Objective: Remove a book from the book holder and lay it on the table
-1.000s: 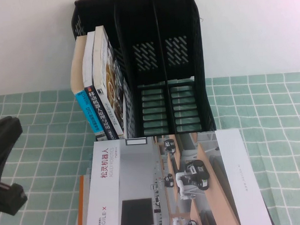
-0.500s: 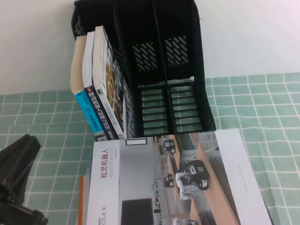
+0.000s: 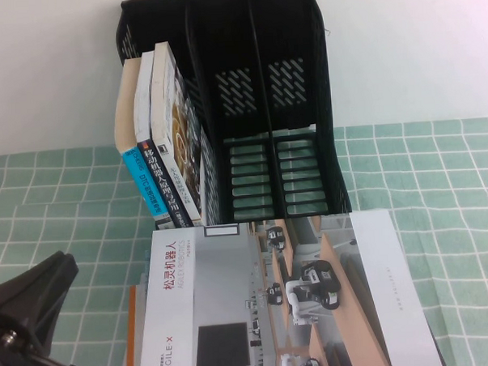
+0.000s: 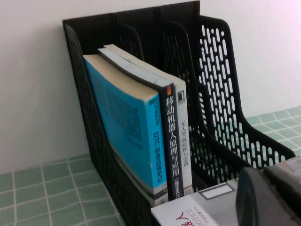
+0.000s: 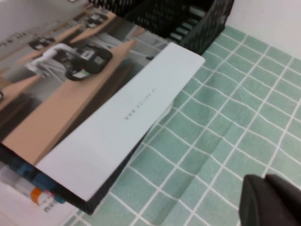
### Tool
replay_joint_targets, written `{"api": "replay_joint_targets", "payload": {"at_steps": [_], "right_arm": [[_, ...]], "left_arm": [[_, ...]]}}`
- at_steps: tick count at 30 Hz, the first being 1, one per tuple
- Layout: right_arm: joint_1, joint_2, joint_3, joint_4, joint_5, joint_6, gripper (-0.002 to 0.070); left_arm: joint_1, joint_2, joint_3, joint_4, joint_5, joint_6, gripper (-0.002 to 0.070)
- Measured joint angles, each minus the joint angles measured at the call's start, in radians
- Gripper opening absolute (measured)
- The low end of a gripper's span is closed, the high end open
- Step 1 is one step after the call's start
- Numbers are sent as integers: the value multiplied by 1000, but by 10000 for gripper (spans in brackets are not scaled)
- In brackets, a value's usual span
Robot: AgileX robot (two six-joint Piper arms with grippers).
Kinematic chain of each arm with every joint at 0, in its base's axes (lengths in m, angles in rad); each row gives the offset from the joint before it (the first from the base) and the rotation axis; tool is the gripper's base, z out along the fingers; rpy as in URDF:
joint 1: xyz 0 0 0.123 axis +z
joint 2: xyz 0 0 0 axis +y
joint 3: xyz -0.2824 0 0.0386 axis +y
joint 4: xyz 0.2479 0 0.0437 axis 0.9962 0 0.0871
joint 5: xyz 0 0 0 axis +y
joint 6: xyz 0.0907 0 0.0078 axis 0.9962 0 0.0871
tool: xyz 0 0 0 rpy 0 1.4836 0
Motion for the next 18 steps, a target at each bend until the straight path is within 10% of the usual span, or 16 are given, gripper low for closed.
{"api": "replay_joint_targets", "payload": {"at_steps": [18], "right_arm": [[0,0,0,0,38,2,-1]], "left_arm": [[7,0,2,-70,51,21,-3]]}}
